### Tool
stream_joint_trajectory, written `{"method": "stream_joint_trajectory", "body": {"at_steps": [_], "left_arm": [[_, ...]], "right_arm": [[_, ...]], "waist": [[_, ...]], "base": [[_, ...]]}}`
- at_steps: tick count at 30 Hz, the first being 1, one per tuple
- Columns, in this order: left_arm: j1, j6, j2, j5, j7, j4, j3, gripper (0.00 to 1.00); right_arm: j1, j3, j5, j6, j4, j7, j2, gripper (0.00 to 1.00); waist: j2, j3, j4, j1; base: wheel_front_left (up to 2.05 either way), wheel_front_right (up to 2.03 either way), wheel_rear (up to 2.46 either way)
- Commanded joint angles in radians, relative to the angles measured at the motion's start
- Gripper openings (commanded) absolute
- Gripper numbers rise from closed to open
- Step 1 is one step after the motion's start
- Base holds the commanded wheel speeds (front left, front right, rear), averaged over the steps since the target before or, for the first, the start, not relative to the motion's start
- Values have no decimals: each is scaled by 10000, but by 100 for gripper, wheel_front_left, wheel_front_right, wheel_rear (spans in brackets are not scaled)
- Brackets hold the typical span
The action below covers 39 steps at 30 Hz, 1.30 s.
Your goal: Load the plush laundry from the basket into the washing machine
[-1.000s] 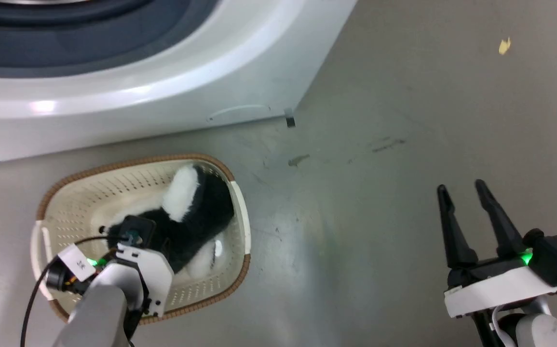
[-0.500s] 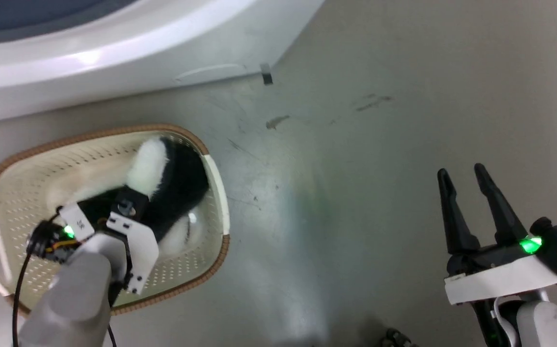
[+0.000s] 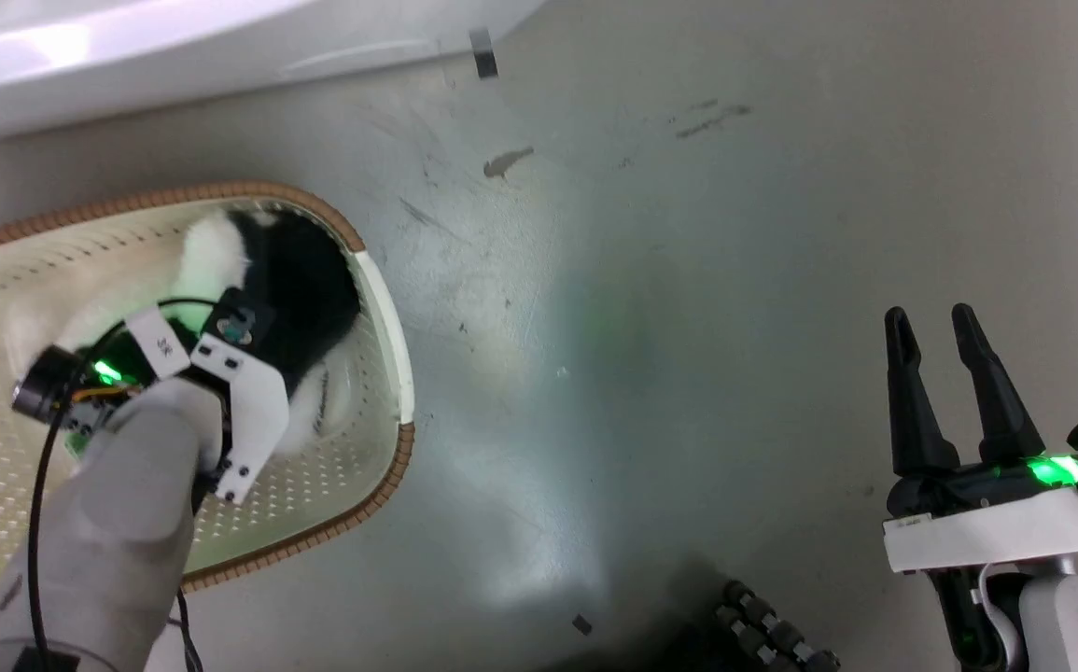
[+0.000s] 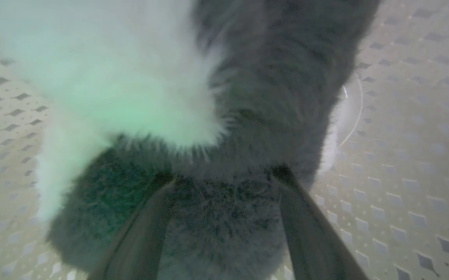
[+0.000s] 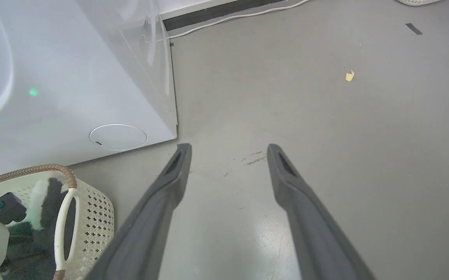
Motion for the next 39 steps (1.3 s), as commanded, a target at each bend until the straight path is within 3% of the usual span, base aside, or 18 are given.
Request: {"method": "stream_joint_trajectory", "body": {"at_steps": [1,3,4,10,17,23,25,34,39], "left_arm": [[-71,-120,123,35,188,438,-160,100],[-198,-166,116,-50,211,648,-266,100],[-254,-187,137,-87,210,753,-323,0],[-546,-275,314,-382,292,1395,-560,0],[-410,51,577,-1070,-492,1954,-282,0],[147,335,68,-1708,-1684,1898,169,0],[554,409,-327,-2024,-2370,1904,346,0],[1596,162,-1188,-2602,-4302,1703,563,0],[2183,21,-1384,-2749,-4794,1058,606,0]], "right_arm": [[-179,3,109,-8,22,-88,8,100],[-172,15,160,-8,70,-130,8,100],[-178,-4,206,-8,88,-151,8,100],[-355,-29,419,-9,195,-276,9,100],[-684,-198,705,-9,127,-389,9,100],[-410,-570,318,-9,200,-389,9,100],[-259,-857,83,-9,265,-389,9,100],[195,-1038,-473,-9,321,-389,9,100],[643,-1218,-605,-9,416,-389,9,100]], "waist": [[-1,218,-87,0],[-1,380,-132,0],[-1,447,-170,0],[-1,716,-449,0],[-1,287,-733,0],[-1,-1018,-100,0],[-1,-2016,449,0],[-1,-4165,1714,0],[-1,-5162,2332,0]], "base": [[0,0,0],[0,0,0],[0,0,0],[0,0,0],[0,0,0],[0,0,0],[0,0,0],[0,0,0],[0,0,0]]}}
